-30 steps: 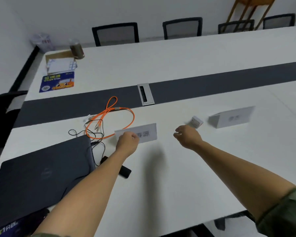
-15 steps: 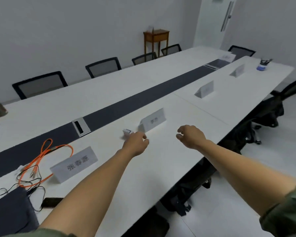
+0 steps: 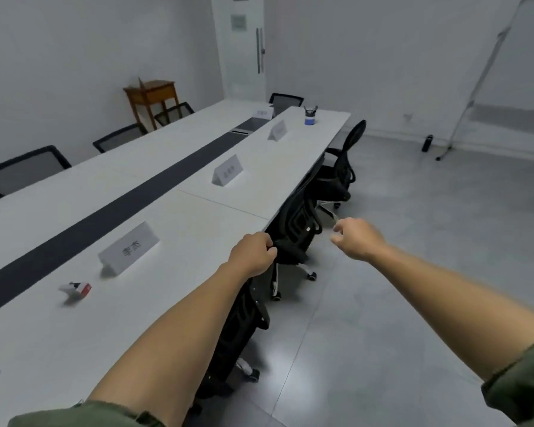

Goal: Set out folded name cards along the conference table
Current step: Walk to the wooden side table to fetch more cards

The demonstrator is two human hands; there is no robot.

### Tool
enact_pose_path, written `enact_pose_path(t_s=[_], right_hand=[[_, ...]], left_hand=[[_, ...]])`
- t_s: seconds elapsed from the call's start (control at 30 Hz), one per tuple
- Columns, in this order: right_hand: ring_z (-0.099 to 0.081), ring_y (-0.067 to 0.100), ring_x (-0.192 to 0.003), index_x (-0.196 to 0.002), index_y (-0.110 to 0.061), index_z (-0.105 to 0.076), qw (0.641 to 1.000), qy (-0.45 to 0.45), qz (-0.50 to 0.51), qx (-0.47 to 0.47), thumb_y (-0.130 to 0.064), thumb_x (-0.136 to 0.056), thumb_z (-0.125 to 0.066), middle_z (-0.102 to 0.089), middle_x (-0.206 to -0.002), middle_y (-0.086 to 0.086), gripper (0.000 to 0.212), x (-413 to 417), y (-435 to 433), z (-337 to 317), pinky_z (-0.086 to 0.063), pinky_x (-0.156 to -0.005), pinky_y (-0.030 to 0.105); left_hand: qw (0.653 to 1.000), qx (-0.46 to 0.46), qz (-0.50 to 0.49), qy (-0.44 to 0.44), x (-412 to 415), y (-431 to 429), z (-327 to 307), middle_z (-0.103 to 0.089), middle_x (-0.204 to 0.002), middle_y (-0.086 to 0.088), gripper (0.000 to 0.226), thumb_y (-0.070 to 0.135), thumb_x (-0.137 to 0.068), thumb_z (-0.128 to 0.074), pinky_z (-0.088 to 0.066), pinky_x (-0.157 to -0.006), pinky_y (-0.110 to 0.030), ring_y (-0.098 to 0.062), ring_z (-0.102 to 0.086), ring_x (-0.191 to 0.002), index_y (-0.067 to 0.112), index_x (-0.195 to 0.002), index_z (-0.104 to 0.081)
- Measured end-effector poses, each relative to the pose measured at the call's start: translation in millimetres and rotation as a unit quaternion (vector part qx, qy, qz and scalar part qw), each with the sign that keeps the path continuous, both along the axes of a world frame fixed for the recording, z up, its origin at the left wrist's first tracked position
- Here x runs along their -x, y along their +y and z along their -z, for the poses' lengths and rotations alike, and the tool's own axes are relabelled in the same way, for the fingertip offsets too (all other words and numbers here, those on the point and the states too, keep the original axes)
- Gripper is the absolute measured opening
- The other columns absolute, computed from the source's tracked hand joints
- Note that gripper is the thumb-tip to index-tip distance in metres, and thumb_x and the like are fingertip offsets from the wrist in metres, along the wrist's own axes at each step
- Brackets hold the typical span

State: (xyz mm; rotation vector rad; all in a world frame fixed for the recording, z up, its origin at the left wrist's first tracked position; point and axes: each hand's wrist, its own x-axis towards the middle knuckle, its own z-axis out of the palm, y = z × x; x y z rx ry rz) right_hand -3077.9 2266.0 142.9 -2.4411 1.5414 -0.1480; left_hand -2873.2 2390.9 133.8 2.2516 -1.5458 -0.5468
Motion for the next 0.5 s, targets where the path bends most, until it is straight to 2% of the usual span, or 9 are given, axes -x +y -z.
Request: enact_pose_path(t_s=[0.13,0.23,0.37,0.5], right_hand=[[-0.061,0.030,-0.107,-0.119,-0.018,-0.065,0.999,0.000,0.046,0.000,-0.030,-0.091,-0.051,-0.067,-0.118,0.007,0.034,56.5,-52.3,0.7,-0.051,-0.084,0.037],[-0.060,0.031,-0.108,-0.119,-0.018,-0.065,0.997,0.009,0.076,-0.007,-0.030,-0.090,-0.050,-0.067,-0.120,0.008,0.034,88.2,-102.1,12.0,-0.050,-0.085,0.036],[-0.059,0.031,-0.113,-0.125,-0.018,-0.063,0.994,0.007,0.113,-0.011,-0.030,-0.091,-0.050,-0.065,-0.125,0.009,0.038,119.0,-180.6,20.4,-0.049,-0.087,0.036],[-0.058,0.030,-0.117,-0.131,-0.019,-0.059,0.986,0.014,0.163,-0.022,-0.030,-0.092,-0.050,-0.062,-0.131,0.008,0.041,148.4,-266.2,10.7,-0.048,-0.089,0.036]], left_hand=[[0.999,0.005,0.049,-0.021,41.3,-73.8,-4.8,-0.070,-0.096,-0.013,0.025,0.027,-0.090,-0.050,-0.053,-0.080,-0.042,-0.030,-0.064,-0.091,0.009,-0.101,-0.064],[0.996,0.007,0.089,-0.031,64.9,-140.4,1.0,-0.069,-0.091,-0.015,0.018,0.027,-0.089,-0.051,-0.053,-0.077,-0.043,-0.032,-0.065,-0.086,0.013,-0.091,-0.061],[0.990,0.004,0.134,-0.046,87.1,-238.2,10.3,-0.061,-0.078,-0.009,0.009,0.026,-0.088,-0.051,-0.042,-0.064,-0.034,-0.024,-0.054,-0.072,0.019,-0.082,-0.052],[0.983,-0.014,0.177,-0.046,106.8,-340.6,0.8,-0.066,-0.079,-0.011,0.016,0.025,-0.088,-0.051,-0.050,-0.066,-0.038,-0.031,-0.064,-0.079,0.012,-0.082,-0.058]])
